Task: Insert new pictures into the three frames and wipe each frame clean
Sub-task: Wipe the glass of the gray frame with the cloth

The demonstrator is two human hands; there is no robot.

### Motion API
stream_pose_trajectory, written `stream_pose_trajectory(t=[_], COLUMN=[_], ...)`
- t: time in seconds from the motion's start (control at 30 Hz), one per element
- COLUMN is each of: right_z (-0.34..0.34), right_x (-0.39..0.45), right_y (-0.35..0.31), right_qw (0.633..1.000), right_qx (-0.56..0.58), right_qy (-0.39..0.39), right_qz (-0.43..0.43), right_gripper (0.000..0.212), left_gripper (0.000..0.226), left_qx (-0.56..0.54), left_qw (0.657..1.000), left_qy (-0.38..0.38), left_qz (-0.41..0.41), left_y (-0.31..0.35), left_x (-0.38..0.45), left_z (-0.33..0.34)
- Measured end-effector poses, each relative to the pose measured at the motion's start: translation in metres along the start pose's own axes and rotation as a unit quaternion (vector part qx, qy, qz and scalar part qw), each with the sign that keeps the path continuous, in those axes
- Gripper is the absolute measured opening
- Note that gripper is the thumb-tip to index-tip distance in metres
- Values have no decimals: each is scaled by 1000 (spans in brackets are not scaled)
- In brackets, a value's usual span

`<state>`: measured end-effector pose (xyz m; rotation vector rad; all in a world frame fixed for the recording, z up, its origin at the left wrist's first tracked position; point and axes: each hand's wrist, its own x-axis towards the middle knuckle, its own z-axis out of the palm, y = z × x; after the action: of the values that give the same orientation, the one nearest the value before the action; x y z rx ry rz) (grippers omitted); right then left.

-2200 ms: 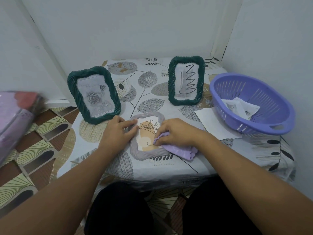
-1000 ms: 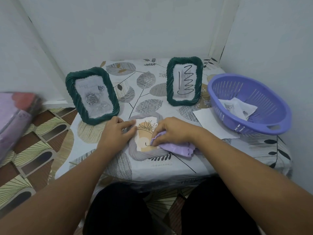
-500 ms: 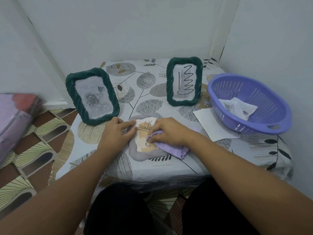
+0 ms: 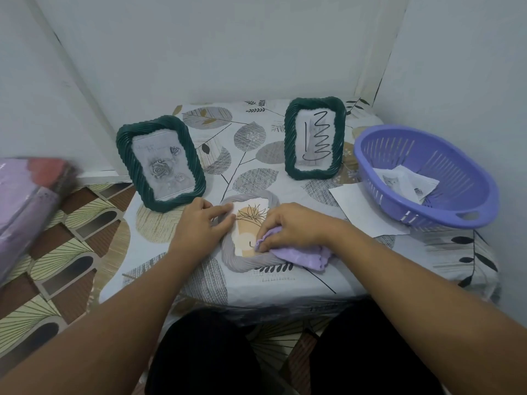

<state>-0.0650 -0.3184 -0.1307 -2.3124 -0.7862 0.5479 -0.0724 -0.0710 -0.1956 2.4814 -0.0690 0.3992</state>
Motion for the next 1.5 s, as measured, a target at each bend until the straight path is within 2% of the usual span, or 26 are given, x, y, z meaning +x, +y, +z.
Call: stream_pose_trajectory(t=[0.07,0.23,0.4,0.6,0.73,0.77,0.87,0.93,1.07,1.1,1.27,1.33,1.43,1.5], right_z=[-5,10,3,15,5,3,12,18,8,5,9,6,-4,-6], right_x=[0,12,4,14,7,7,16,19,12,12,23,20,11,11], right_y=[1,-3,-1,-8,-5,-5,-7,-10,-10,-9,-5,-9,-15,-16], right_qw=[1000,996,1000,995,1000,1000,996,993,1000,1000,989,995,998,997], right_qx=[2,-11,3,-5,7,2,-21,-20,-3,-3,-45,-21,-9,-21], right_qy=[-9,90,5,99,6,4,91,115,-6,-10,137,92,-55,-62], right_qz=[11,-3,5,-13,4,7,-10,-22,1,7,5,8,33,32], right_gripper=[13,16,15,15,15,15,15,16,12,12,14,12,10,11], left_gripper=[33,31,30,30,30,30,34,36,30,30,32,32,32,32], left_qx=[2,-2,-5,-3,-2,0,-3,-9,-8,-9,-7,-8,-7,-7], left_qw=[1000,1000,1000,1000,1000,1000,1000,1000,1000,1000,1000,1000,1000,1000], left_qy=[0,5,6,11,11,11,11,11,9,8,7,4,2,5], left_qz=[-2,2,3,13,14,14,14,14,9,7,7,3,1,5], left_y=[-1,-1,-1,-3,-2,-3,-4,-3,-3,-3,-4,-3,-3,-4], left_x=[1,0,1,0,0,0,0,0,1,1,1,1,1,1], left_z=[1,1,2,2,2,2,3,3,3,4,3,3,2,3])
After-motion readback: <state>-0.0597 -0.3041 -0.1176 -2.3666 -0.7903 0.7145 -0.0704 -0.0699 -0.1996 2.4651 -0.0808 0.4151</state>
